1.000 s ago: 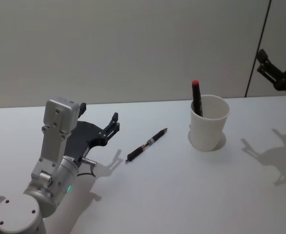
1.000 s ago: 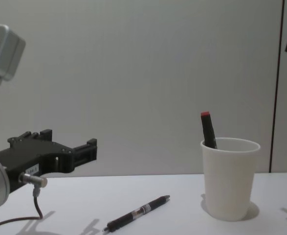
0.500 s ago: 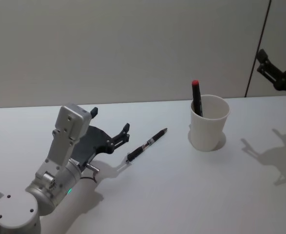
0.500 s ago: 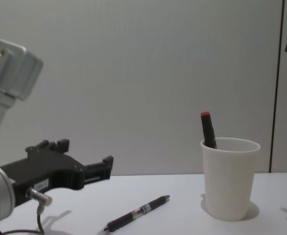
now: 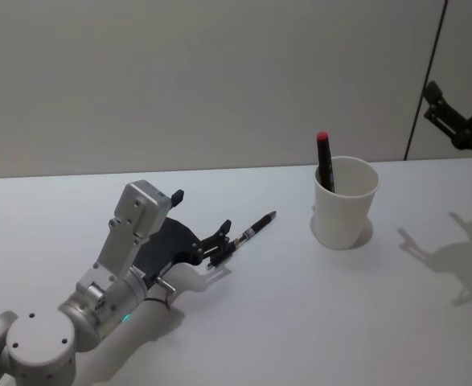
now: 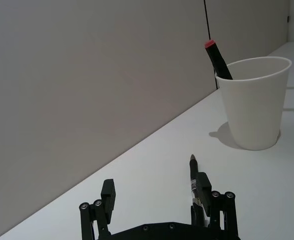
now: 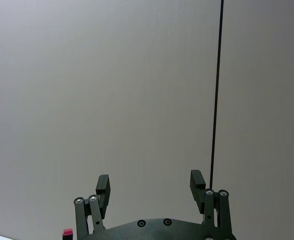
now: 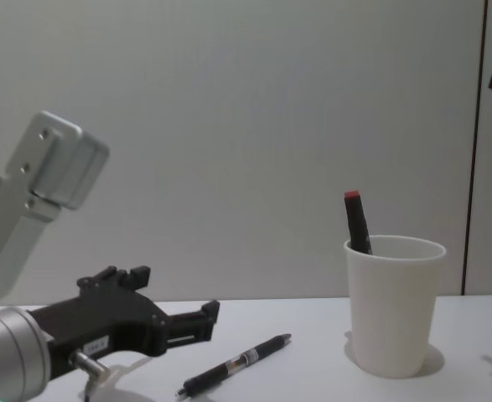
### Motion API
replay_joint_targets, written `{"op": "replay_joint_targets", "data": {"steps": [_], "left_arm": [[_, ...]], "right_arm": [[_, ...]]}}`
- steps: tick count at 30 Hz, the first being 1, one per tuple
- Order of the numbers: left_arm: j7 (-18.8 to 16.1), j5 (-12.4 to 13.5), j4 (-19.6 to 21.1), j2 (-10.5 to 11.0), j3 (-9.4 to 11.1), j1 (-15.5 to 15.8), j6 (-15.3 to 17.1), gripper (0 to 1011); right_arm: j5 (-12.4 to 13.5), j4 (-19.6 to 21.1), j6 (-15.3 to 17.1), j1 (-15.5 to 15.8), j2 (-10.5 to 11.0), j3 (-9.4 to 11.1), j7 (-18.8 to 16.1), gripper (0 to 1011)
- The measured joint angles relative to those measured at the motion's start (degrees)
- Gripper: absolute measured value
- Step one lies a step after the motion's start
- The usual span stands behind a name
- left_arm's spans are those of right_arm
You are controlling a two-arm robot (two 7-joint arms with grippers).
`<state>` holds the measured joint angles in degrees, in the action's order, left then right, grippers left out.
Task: Place the pen into the pen holder.
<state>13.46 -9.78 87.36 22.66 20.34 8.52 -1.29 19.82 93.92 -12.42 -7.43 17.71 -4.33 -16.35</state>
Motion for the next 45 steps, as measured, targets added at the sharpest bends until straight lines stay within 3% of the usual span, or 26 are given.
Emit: {"op": "replay_joint_targets", "data": {"steps": [10, 28, 45], "left_arm": [[1.88, 0.56, -3.07, -1.54, 0.49, 1.8, 2.12, 1001], [5.37, 0.28, -3.89, -2.11, 0.95, 2.58, 10.24, 1001], [4.97, 1.18, -3.77, -2.38, 1.23, 2.52, 12.13, 1001]], "right_arm": [[0.0, 0.0, 0.0, 0.0, 0.0, 0.0, 0.0, 1002], [0.0, 0.0, 0.0, 0.0, 0.0, 0.0, 0.0, 1002], [0.0, 0.0, 0.0, 0.0, 0.0, 0.0, 0.0, 1002]]}}
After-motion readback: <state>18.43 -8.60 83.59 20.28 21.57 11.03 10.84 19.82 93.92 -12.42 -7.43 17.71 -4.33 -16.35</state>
